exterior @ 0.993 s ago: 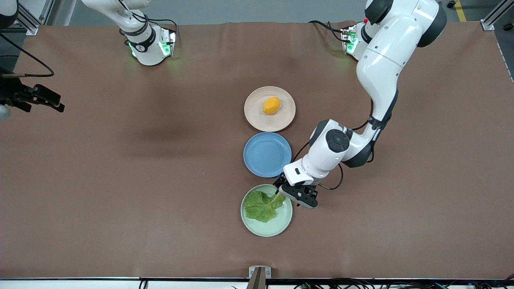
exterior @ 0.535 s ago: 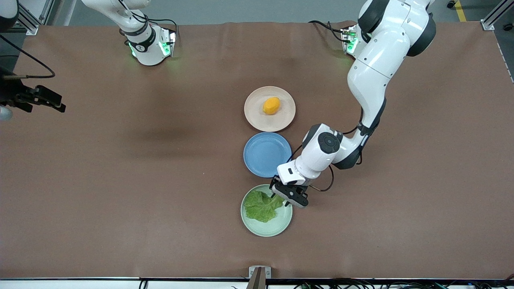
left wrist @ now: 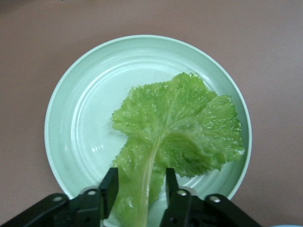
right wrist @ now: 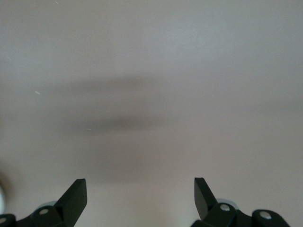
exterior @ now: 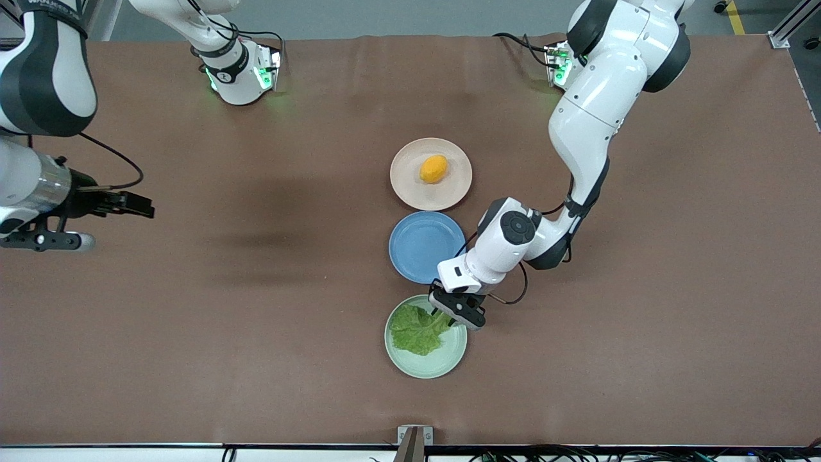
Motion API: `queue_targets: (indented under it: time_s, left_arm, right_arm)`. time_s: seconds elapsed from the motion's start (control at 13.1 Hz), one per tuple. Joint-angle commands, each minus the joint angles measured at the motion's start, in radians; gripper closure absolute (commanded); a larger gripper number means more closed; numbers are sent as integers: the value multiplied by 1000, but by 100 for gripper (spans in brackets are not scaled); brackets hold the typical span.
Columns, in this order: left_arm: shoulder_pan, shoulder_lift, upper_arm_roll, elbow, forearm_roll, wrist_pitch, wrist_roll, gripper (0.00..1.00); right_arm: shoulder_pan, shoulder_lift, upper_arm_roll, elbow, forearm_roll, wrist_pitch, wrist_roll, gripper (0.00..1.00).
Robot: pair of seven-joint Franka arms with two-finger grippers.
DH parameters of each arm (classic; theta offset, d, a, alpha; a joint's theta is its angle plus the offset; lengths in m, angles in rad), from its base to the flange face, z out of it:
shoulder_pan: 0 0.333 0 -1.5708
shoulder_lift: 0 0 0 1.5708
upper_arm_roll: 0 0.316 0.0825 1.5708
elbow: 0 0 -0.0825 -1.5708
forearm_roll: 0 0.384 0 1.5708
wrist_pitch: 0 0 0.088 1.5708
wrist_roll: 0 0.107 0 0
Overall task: Pick lemon and lettuce from plates
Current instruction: 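Grasp the lettuce stem with the left gripper while the right gripper reaches out, then lift the lettuce off the plate while the right gripper grasps the lemon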
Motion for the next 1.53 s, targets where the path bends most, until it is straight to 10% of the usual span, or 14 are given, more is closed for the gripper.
queue_targets:
  time_s: [0.0, 0.31, 0.61, 0.84, 1.45]
  left_arm:
    - [-40, 38, 44, 42, 17, 35, 9, 62]
    - [-40, 32, 48, 45, 17, 39, 74, 97]
    - [-18, -50, 48, 41, 19, -12, 87, 100]
    - [75, -190, 33, 23, 11, -282, 93, 100]
    - [325, -555, 31, -468, 20, -521, 130, 100]
  right_arm:
    - [84, -30, -1, -25, 44, -3, 189, 0]
    - [294, -59, -1, -152, 44, 112, 514, 0]
    - [511, -67, -1, -259, 45, 276, 804, 0]
    - [665, -58, -3, -315, 45, 417, 1049, 0]
    - [960, 253, -3, -266, 31, 752, 1470, 0]
